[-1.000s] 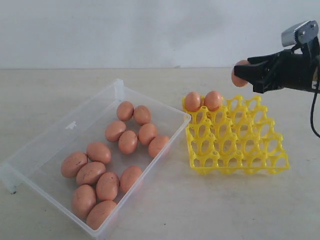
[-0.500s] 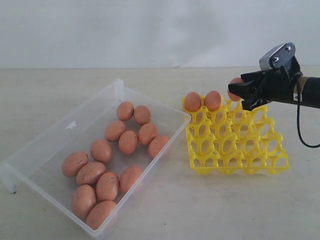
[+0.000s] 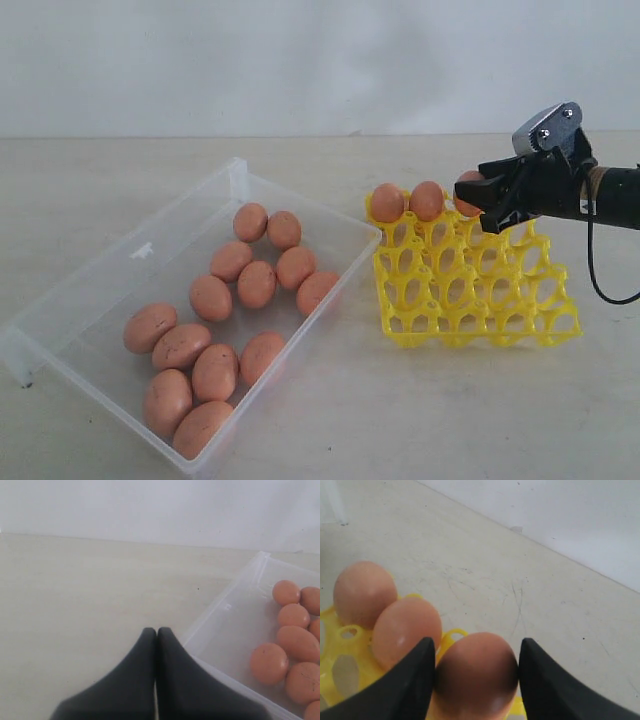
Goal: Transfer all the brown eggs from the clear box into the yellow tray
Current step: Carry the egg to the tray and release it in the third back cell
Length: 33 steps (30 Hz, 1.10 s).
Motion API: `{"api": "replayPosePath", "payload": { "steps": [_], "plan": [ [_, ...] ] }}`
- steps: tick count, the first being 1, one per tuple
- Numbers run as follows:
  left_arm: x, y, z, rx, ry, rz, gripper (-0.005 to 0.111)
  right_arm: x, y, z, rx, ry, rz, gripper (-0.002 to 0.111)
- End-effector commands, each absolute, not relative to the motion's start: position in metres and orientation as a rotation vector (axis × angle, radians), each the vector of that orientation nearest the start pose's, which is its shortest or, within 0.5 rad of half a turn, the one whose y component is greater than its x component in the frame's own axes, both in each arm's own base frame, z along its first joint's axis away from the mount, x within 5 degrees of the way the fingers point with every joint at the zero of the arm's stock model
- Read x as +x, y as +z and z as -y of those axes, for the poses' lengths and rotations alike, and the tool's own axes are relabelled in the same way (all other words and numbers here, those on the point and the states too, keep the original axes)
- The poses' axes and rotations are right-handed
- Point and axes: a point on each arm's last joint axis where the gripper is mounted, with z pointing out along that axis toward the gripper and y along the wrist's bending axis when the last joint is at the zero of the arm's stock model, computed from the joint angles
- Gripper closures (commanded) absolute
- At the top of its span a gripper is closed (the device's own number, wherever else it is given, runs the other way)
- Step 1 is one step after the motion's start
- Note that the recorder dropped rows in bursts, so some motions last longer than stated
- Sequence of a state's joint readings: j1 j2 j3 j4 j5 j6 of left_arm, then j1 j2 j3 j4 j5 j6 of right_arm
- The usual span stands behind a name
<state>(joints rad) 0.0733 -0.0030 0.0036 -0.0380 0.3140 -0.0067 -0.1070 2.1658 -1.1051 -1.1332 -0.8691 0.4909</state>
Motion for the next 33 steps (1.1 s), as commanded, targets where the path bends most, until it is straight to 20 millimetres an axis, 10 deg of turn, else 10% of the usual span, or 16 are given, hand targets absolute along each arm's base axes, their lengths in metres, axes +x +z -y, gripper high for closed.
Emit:
{"api": "replayPosePath", "payload": {
  "steps": [1, 15, 33],
  "plan": [
    [0.054, 0.186, -0.003, -0.092, 0.008, -1.787, 0.111, 0.413, 0.11, -0.019, -0.755, 0.423, -1.787, 0.108],
    [0.054, 0.186, -0.003, -0.092, 0.008, -1.787, 0.111, 0.413, 0.112, -0.019, -0.738, 0.433, -1.777, 0.052],
    [0.054, 0.186, -0.003, -0.092, 0.008, -1.787, 0.111, 0.41, 0.152, -0.029, -0.53, 0.746, -1.512, 0.058]
  ]
}}
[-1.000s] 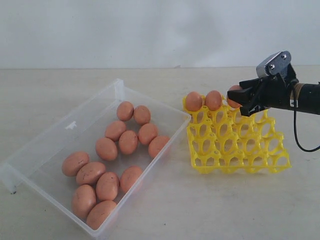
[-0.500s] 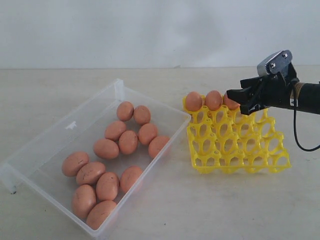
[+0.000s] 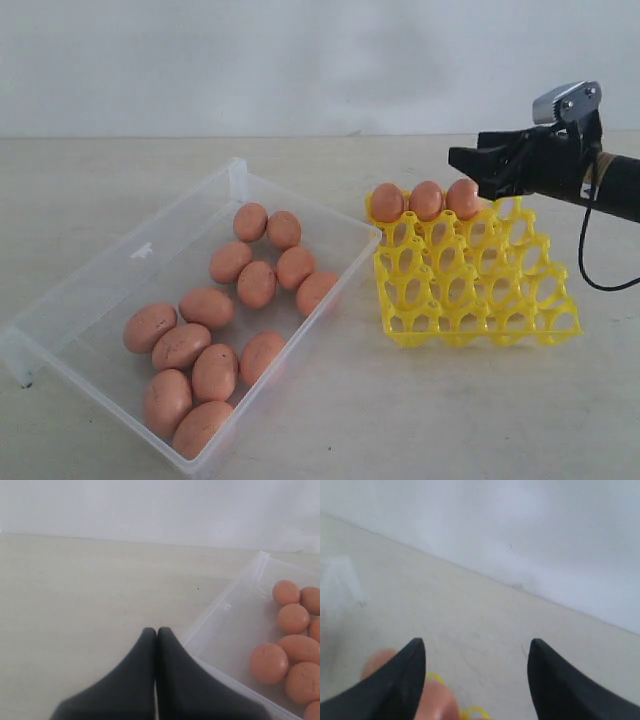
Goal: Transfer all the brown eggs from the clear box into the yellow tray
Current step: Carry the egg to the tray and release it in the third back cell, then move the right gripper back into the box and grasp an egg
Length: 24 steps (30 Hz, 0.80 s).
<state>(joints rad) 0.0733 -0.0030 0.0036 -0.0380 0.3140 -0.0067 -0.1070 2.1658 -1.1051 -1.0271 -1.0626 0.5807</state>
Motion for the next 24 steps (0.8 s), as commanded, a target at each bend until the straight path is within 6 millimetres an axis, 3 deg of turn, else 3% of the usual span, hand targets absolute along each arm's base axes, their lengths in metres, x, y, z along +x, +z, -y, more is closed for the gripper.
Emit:
{"api": "replayPosePath", "payload": {
  "steps": [1, 4, 7, 12, 14, 17, 19, 22, 24],
  "plan": [
    [0.054, 0.186, -0.003, -0.092, 0.008, -1.787, 0.111, 0.41, 0.157, -0.03, -0.516, 0.76, -1.508, 0.063],
    [0.054, 0.186, -0.003, -0.092, 0.008, -1.787, 0.111, 0.406, 0.18, -0.041, -0.525, 0.804, -1.478, 0.083],
    [0.054, 0.186, -0.003, -0.092, 0.008, -1.787, 0.111, 0.395, 0.203, -0.064, -0.672, 0.826, -1.426, 0.109],
    [0.054, 0.186, -0.003, -0.092, 0.008, -1.787, 0.111, 0.365, 0.244, -0.126, -0.888, 0.9, -1.287, 0.108],
    [0.054, 0.186, -0.003, -0.092, 0.008, -1.787, 0.111, 0.353, 0.252, -0.152, -0.985, 0.839, -1.312, 0.108],
    [0.054, 0.186, -0.003, -0.092, 0.008, -1.787, 0.111, 0.332, 0.258, -0.194, -1.21, 0.581, -1.35, 0.108],
    [0.054, 0.186, -0.003, -0.092, 0.008, -1.787, 0.111, 0.319, 0.254, -0.221, -1.333, 0.291, -1.421, 0.108],
    [0.054, 0.186, -0.003, -0.092, 0.008, -1.787, 0.111, 0.304, 0.247, -0.245, -1.424, -0.16, -1.552, 0.108],
    [0.054, 0.186, -0.003, -0.092, 0.008, -1.787, 0.111, 0.297, 0.245, -0.252, -1.392, -0.404, -1.665, 0.108]
  ]
}}
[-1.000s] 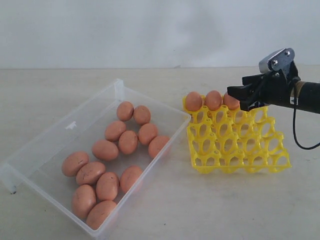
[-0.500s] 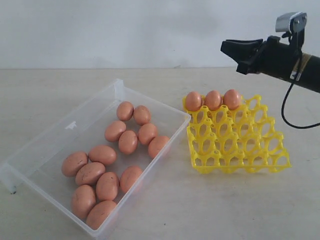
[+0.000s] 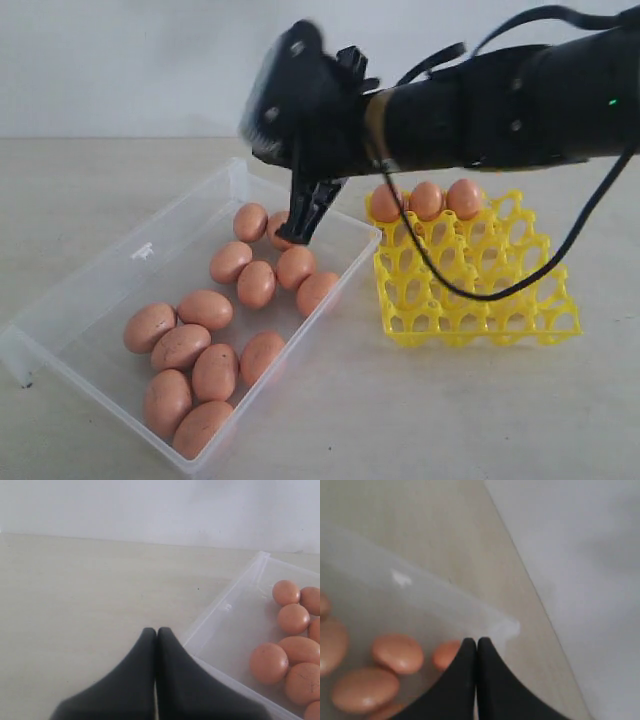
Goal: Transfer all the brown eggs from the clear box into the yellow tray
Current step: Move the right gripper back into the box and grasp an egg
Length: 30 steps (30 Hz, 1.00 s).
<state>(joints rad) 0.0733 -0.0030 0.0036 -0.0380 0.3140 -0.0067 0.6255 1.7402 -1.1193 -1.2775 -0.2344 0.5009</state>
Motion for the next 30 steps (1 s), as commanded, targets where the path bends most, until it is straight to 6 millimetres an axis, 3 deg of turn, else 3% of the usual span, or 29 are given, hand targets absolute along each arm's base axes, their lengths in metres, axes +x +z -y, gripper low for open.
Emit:
{"api": "replayPosePath", "payload": {
  "steps": [1, 4, 6, 8, 12, 16, 19, 23, 25, 30],
  "plan": [
    [0.054, 0.186, -0.003, -0.092, 0.008, -1.787, 0.111, 0.294, 0.246, -0.255, -1.365, -0.475, -1.7, 0.108],
    [0.054, 0.186, -0.003, -0.092, 0.008, -1.787, 0.111, 0.293, 0.251, -0.251, -1.178, -0.592, -1.874, 0.108],
    [0.054, 0.186, -0.003, -0.092, 0.008, -1.787, 0.111, 0.293, 0.258, -0.252, -1.094, -0.485, -2.018, 0.109],
    [0.054, 0.186, -0.003, -0.092, 0.008, -1.787, 0.111, 0.293, 0.266, -0.256, -1.149, -0.341, -2.115, 0.109],
    [0.054, 0.186, -0.003, -0.092, 0.008, -1.787, 0.111, 0.289, 0.286, -0.283, -1.355, 0.116, -2.196, 0.109],
    [0.054, 0.186, -0.003, -0.092, 0.008, -1.787, 0.111, 0.299, 0.289, -0.31, -1.474, 0.291, -2.187, 0.109],
    [0.054, 0.186, -0.003, -0.092, 0.008, -1.787, 0.111, 0.314, 0.274, -0.326, -1.565, 0.277, -2.214, 0.109],
    [0.054, 0.186, -0.003, -0.092, 0.008, -1.787, 0.111, 0.327, 0.24, -0.34, -1.778, 0.235, -2.207, 0.104],
    [0.054, 0.186, -0.003, -0.092, 0.008, -1.787, 0.111, 0.332, 0.225, -0.344, -1.819, 0.228, -2.205, 0.094],
    [0.054, 0.186, -0.003, -0.092, 0.008, -1.787, 0.111, 0.337, 0.197, -0.35, -1.874, 0.222, -2.192, 0.054]
  ]
}}
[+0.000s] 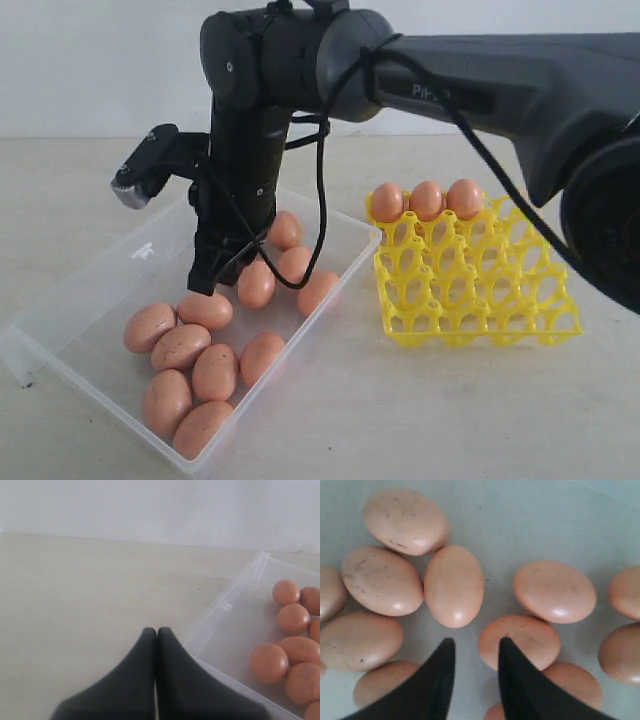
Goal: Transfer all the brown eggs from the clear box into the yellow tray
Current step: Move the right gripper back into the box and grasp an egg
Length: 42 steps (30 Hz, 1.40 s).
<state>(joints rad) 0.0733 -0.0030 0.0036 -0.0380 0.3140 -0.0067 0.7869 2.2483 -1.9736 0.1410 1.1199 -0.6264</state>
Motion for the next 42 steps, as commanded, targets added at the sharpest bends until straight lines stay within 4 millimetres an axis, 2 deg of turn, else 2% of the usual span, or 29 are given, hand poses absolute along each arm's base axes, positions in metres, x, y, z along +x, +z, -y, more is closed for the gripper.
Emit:
{"api": "replayPosePath", "payload": {
  "steps": [1, 3, 5, 11, 21, 29, 37, 39, 42],
  "plan": [
    [0.054, 0.186, -0.003, -0.092, 0.008, -1.787, 0.111, 0.338, 0.194, -0.351, -1.898, 0.216, -2.166, 0.048],
    [0.054, 0.186, -0.003, -0.092, 0.008, -1.787, 0.111, 0.342, 0.19, -0.354, -1.882, 0.21, -2.14, 0.046],
    [0.054, 0.186, -0.003, -0.092, 0.008, -1.787, 0.111, 0.346, 0.186, -0.357, -1.85, 0.21, -2.115, 0.048],
    [0.054, 0.186, -0.003, -0.092, 0.008, -1.787, 0.111, 0.35, 0.189, -0.364, -1.763, 0.254, -2.065, 0.05],
    [0.054, 0.186, -0.003, -0.092, 0.008, -1.787, 0.111, 0.346, 0.174, -0.365, -1.871, 0.286, -2.049, 0.05],
    [0.054, 0.186, -0.003, -0.092, 0.008, -1.787, 0.111, 0.349, 0.15, -0.368, -1.879, 0.286, -2.069, 0.05],
    [0.054, 0.186, -0.003, -0.092, 0.008, -1.787, 0.111, 0.352, 0.139, -0.37, -1.851, 0.281, -2.088, 0.051],
    [0.054, 0.186, -0.003, -0.092, 0.008, -1.787, 0.111, 0.353, 0.14, -0.371, -1.782, 0.291, -2.124, 0.058],
    [0.054, 0.186, -0.003, -0.092, 0.008, -1.787, 0.111, 0.355, 0.14, -0.371, -1.706, 0.302, -2.174, 0.094]
  ]
}}
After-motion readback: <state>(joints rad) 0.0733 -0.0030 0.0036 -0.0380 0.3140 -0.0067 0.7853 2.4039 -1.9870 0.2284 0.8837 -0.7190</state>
